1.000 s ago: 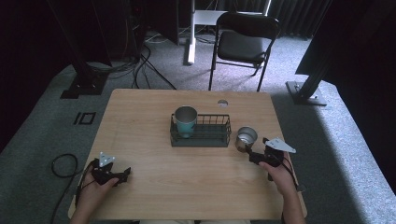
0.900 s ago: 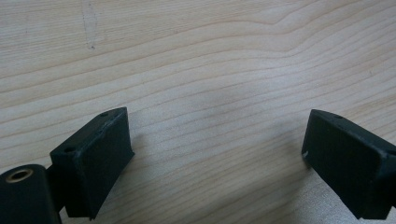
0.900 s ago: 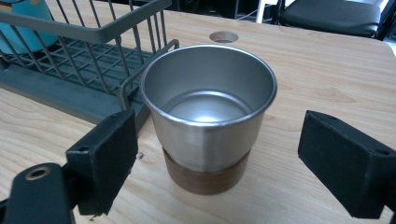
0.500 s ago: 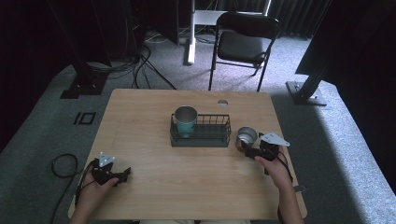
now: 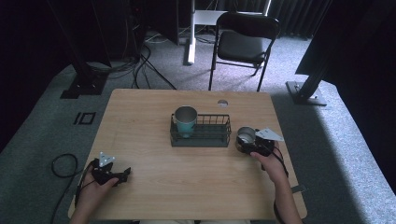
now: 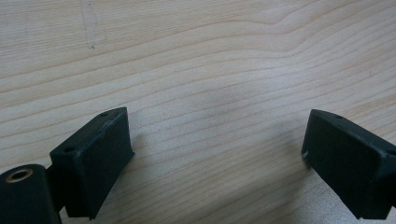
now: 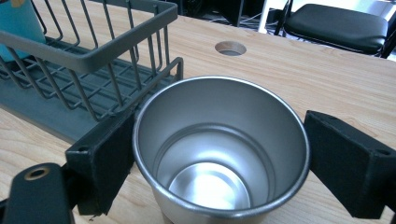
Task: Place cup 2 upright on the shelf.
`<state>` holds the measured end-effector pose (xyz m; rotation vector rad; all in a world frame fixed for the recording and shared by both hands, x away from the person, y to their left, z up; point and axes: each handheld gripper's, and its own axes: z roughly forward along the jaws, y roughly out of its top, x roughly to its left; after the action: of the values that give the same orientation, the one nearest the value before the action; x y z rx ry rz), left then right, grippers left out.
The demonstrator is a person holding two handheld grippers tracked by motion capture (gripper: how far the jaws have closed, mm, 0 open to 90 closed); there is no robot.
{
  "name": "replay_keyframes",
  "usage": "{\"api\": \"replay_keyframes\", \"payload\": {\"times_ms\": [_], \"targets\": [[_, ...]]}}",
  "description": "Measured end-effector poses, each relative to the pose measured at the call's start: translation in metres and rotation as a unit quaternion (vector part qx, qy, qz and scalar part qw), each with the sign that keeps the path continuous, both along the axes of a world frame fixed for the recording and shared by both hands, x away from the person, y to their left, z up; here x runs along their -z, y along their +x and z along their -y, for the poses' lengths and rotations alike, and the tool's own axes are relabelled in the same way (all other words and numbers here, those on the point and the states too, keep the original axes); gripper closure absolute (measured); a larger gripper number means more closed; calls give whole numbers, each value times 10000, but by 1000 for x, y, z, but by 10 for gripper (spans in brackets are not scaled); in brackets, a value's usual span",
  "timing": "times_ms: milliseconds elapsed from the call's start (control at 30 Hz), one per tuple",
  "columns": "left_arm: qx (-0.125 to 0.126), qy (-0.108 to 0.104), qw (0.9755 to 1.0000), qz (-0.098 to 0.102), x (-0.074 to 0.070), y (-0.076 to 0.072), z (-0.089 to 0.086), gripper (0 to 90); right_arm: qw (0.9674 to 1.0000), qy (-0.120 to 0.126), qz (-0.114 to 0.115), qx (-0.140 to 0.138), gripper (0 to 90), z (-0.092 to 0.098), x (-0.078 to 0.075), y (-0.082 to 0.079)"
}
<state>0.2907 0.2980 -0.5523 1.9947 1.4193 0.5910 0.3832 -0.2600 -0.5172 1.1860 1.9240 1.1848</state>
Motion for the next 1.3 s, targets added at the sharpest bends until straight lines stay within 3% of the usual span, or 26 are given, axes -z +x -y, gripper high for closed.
{"api": "replay_keyframes", "payload": {"times_ms": [633,900,1300], "targets": [[-1,-2,10000,-1,0,0,0,89,10000,-18,16,44,125,-6,5,7],[-1,-1,10000,-1,0,0,0,89,9998,-167,-7,74,129,-7,2,6],[-1,-2,10000,1,0,0,0,89,9998,-155,-82,99,130,0,-9,3]]}}
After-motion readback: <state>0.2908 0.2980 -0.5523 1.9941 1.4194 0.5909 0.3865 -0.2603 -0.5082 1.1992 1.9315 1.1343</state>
